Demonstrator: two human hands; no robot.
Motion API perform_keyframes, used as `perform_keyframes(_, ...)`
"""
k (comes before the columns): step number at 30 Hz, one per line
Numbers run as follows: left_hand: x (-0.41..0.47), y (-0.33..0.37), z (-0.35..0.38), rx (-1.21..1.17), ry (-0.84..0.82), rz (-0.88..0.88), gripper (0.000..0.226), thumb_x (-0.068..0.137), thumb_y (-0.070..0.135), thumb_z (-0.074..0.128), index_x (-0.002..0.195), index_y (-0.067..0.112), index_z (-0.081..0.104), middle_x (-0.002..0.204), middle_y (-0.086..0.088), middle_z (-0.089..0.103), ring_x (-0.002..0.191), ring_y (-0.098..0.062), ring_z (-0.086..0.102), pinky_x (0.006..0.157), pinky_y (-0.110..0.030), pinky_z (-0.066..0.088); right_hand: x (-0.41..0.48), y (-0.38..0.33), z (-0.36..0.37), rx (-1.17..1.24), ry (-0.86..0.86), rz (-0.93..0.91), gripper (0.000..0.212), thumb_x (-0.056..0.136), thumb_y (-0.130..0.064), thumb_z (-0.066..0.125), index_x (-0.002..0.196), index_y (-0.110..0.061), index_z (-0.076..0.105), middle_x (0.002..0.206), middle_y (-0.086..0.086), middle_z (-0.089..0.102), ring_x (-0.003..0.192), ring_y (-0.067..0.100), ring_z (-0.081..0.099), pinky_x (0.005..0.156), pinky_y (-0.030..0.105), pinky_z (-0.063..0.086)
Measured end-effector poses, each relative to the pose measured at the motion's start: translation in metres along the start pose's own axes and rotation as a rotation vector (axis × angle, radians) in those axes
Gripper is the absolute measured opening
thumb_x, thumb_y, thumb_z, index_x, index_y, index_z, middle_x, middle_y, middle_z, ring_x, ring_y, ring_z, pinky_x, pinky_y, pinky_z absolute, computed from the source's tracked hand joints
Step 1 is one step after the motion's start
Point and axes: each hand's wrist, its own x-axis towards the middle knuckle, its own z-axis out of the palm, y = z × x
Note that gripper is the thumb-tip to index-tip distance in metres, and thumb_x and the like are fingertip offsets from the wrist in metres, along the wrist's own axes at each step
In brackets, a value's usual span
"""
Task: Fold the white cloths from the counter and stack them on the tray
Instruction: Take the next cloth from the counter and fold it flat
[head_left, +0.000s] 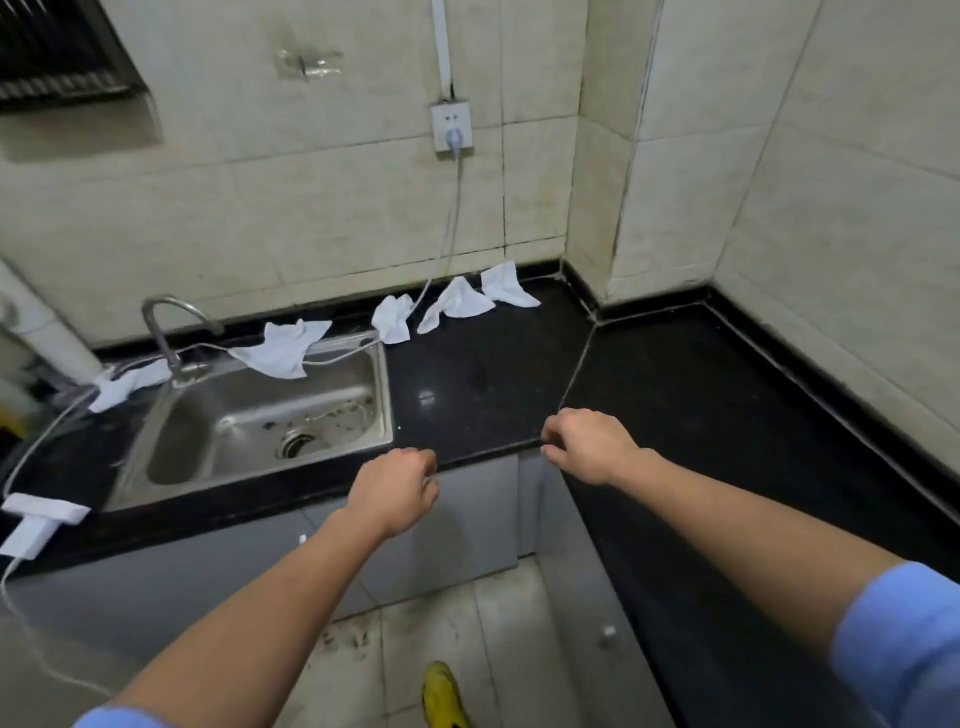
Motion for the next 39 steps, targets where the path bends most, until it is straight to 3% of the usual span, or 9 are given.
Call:
perform_keyframes(9,0.161,-0.097,-0.02,-0.043,-0.022,0.088,0.015,0.089,0.032,0.049,0.092,0.019,0.056,0.098,-0.004,0.064,0.095,-0.027,0.06,0.074,-0.037,0.047,0.167,0.005,-0.008,0.034,-0.04,0.159,0.022,0.092,-0.042,0.052,0.102,-0.025,0.061,0.104,-0.001,0.06,0.093,0.022,0.06,0.077,0.037,0.05)
perform_keyframes(18,0.275,-0.122,0.01,-0.142,-0.125,0.106,0.015,0.089,0.034,0.05,0.095,0.023,0.057,0.1,0.0,0.063,0.095,-0.024,0.06,0.075,-0.036,0.047,0.275,0.058,0.007,0.017,-0.151,0.234,0.024,0.09,-0.042,0.055,0.106,-0.025,0.062,0.108,0.0,0.059,0.1,0.024,0.059,0.076,0.034,0.047)
perform_keyframes(26,0.359,-0.144,0.031,-0.141,-0.196,-0.029,0.018,0.088,0.032,0.05,0.1,0.021,0.059,0.101,-0.001,0.063,0.097,-0.025,0.06,0.074,-0.035,0.046,0.43,0.128,0.029,0.113,-0.154,0.31,0.045,0.091,-0.038,0.055,0.131,-0.021,0.048,0.126,0.007,0.05,0.109,0.03,0.057,0.088,0.04,0.049)
perform_keyframes(35,0.396,-0.164,0.058,-0.203,-0.281,-0.128,0.019,0.089,0.031,0.052,0.1,0.019,0.061,0.096,-0.002,0.063,0.088,-0.024,0.063,0.074,-0.037,0.052,0.566,0.173,0.071,0.399,-0.021,0.359,0.073,0.088,-0.024,0.062,0.149,-0.016,0.022,0.149,0.019,0.027,0.13,0.04,0.037,0.103,0.049,0.037)
perform_keyframes(39,0.397,-0.171,0.069,-0.211,-0.303,-0.164,0.019,0.089,0.031,0.052,0.101,0.018,0.061,0.097,-0.004,0.063,0.091,-0.025,0.061,0.074,-0.037,0.05,0.582,0.184,0.107,0.425,-0.158,0.398,0.071,0.09,-0.022,0.061,0.149,-0.016,0.022,0.148,0.023,0.028,0.129,0.041,0.037,0.104,0.044,0.037)
